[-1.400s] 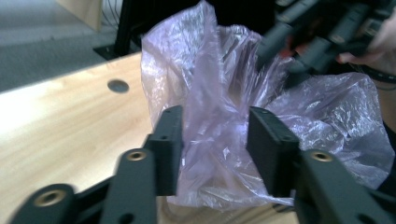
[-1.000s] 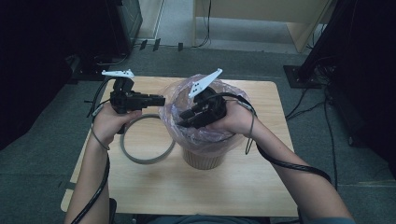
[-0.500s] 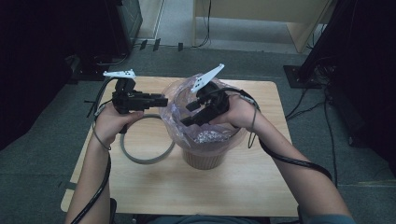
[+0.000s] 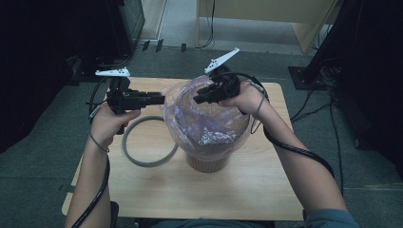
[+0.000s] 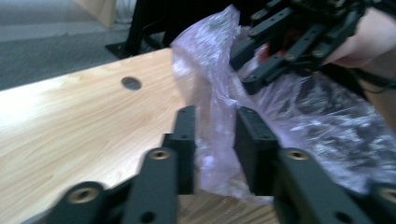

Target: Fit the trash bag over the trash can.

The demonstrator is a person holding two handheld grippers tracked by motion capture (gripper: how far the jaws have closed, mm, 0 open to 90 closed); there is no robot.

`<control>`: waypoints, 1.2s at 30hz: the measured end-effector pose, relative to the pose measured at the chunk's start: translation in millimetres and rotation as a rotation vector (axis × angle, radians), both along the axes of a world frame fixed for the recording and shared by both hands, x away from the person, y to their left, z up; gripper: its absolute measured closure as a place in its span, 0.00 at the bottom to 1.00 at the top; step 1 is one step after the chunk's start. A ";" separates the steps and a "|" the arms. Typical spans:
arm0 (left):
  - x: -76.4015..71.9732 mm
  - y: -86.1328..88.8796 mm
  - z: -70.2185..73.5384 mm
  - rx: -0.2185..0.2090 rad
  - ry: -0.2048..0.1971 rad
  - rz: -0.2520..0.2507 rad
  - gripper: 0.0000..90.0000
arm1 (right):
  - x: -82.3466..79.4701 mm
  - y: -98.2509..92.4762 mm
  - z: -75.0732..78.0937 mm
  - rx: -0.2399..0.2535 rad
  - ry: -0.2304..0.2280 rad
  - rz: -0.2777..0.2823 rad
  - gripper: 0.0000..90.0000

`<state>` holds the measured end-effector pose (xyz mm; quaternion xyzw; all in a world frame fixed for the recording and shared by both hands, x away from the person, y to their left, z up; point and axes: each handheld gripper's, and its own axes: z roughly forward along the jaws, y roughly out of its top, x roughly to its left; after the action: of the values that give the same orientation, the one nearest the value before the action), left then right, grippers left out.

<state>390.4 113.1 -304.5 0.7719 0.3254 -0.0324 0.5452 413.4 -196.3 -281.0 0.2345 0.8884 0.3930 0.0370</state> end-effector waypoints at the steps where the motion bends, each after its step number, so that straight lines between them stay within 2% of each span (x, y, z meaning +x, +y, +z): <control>1: 1.8 -1.6 -3.2 0.008 0.014 -0.003 0.83 | 1.0 2.1 -1.9 -0.011 0.003 0.011 0.71; 3: 5.4 -5.3 -9.4 0.025 0.030 -0.005 0.85 | 3.2 6.4 -6.3 -0.034 0.013 0.017 0.70; 8: 11.5 -12.5 -20.5 0.028 0.044 -0.010 0.86 | 10.1 12.9 -20.2 -0.063 0.059 0.017 0.61; 9: 11.9 -13.5 -21.8 0.032 0.042 -0.013 0.86 | 10.4 14.4 -21.1 -0.080 0.058 0.013 0.61; 11: 12.2 -15.4 -23.5 0.028 0.037 -0.019 0.86 | 9.6 17.6 -22.2 -0.079 0.071 0.035 0.54; 14: 12.2 -15.9 -24.1 0.024 0.027 -0.020 0.84 | 8.5 21.3 -26.1 -0.101 0.053 0.056 0.52; 16: 11.9 -15.0 -24.0 0.028 0.014 -0.019 0.83 | 7.9 23.2 -29.1 -0.103 0.068 0.036 0.51; 18: 11.0 -14.4 -22.9 0.022 0.012 -0.018 0.82 | 6.7 24.3 -28.1 -0.109 0.066 0.028 0.52; 21: 9.3 -13.4 -19.5 0.020 0.000 -0.025 0.82 | 2.0 23.2 -17.1 -0.094 0.025 0.039 0.55; 24: 7.7 -13.1 -16.9 0.019 -0.006 -0.027 0.81 | -7.4 21.0 -0.2 -0.061 -0.012 0.051 0.63; 25: 7.3 -12.6 -16.3 0.018 -0.007 -0.026 0.81 | -11.6 20.3 4.0 -0.051 -0.015 0.060 0.71; 27: 6.7 -11.9 -15.4 0.015 -0.009 -0.025 0.81 | -20.8 19.6 7.2 -0.065 -0.008 0.100 0.77; 28: 6.7 -11.5 -15.1 0.014 -0.010 -0.023 0.81 | -25.0 20.2 6.2 -0.071 -0.004 0.121 0.80; 30: 6.7 -11.0 -14.8 0.010 -0.008 -0.020 0.81 | -31.2 23.2 1.9 -0.061 0.044 0.144 0.81; 32: 6.7 -10.7 -14.9 0.009 -0.008 -0.019 0.81 | -34.3 28.4 -5.1 -0.065 0.056 0.165 0.81; 36: 7.0 -9.1 -15.2 0.009 -0.005 -0.020 0.81 | -30.5 38.5 -20.6 -0.082 0.084 0.172 0.78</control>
<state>397.4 104.0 -319.7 0.7776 0.3163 -0.0343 0.5424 383.0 -157.9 -301.6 0.1720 0.9213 0.3478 -0.0245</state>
